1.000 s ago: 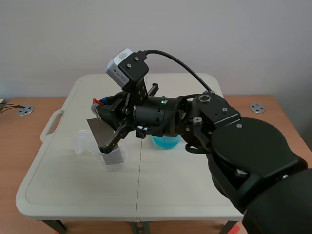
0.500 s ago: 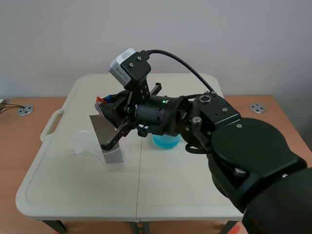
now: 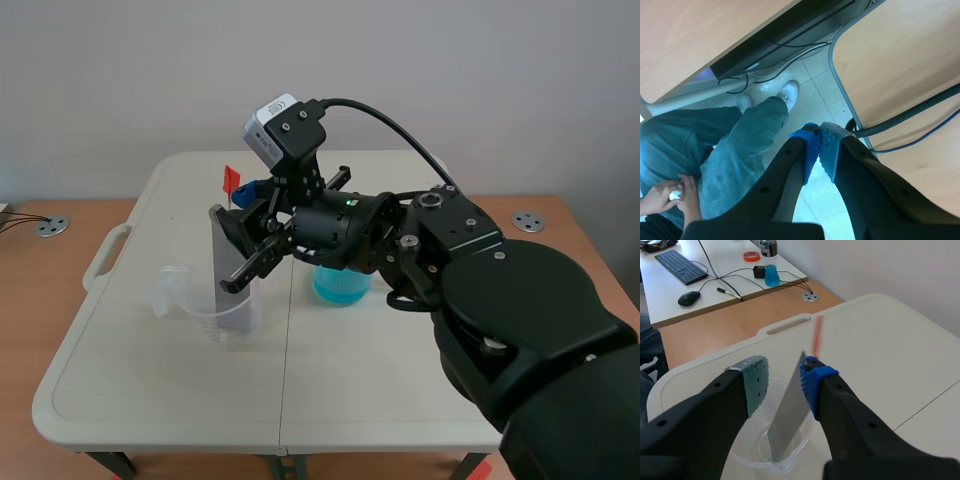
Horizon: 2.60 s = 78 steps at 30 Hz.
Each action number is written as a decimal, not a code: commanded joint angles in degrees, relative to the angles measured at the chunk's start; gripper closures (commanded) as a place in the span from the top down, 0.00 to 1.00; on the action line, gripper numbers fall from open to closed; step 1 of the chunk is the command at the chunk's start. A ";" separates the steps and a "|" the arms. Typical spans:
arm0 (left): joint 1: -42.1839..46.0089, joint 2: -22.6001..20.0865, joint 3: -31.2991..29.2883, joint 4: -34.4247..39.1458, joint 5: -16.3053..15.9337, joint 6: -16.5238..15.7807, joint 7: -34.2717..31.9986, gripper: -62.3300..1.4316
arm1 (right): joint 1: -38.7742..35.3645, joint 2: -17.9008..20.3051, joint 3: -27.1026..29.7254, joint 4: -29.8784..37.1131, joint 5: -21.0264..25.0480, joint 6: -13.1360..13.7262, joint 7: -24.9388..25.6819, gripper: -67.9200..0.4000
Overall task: Hold the metal plate by the orange handle, dip it into the blue solution, take it out and point at it, then put the plate back in the beaker on the left.
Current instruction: 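Put the plate into the left beaker, then return to the home posture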
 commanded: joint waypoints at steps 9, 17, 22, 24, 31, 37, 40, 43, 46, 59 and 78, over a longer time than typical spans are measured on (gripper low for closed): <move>-0.17 -0.15 0.00 0.42 1.27 -0.15 -0.35 1.00 | 1.75 -0.48 0.07 0.26 0.70 -0.04 2.89 0.64; -0.17 -0.15 0.00 0.39 1.14 -0.13 0.22 1.00 | 2.14 -0.48 3.19 0.26 1.57 -0.07 2.99 0.83; -0.17 -0.13 0.00 0.39 1.14 -0.13 2.16 1.00 | 2.14 -0.15 5.46 0.26 1.53 -0.04 1.22 0.89; -0.17 -0.13 0.00 0.39 1.07 -0.15 2.43 1.00 | 2.14 0.68 5.77 0.28 1.55 -0.04 1.11 0.89; -0.87 -0.90 -0.79 0.66 1.70 -0.28 -1.20 1.00 | 1.95 5.53 5.84 1.51 1.60 -4.09 2.47 0.92; -5.49 -3.69 -8.59 0.68 -3.26 2.67 -2.58 1.00 | -0.31 11.41 6.19 4.66 2.05 -9.53 4.17 0.95; -9.55 -4.70 -12.59 0.68 -3.43 2.67 -4.98 1.00 | -2.19 13.51 7.61 6.64 2.08 -9.53 4.11 0.95; -13.55 -6.16 -13.94 1.31 -4.74 2.60 -8.44 1.00 | -4.61 15.30 9.35 9.38 3.91 -9.55 3.82 0.95; -17.46 -7.43 -13.92 3.23 -7.76 1.62 -9.79 1.00 | -7.67 17.46 10.71 13.03 5.95 -9.51 3.19 0.95; -30.77 -7.96 -10.73 19.32 -12.44 -10.34 -10.23 1.00 | -20.52 23.50 16.48 26.95 15.37 -9.40 -2.10 0.95; -48.48 -3.56 21.99 23.50 -4.59 -9.33 -9.49 1.00 | -37.07 23.50 23.74 37.00 20.04 -8.20 -2.14 0.95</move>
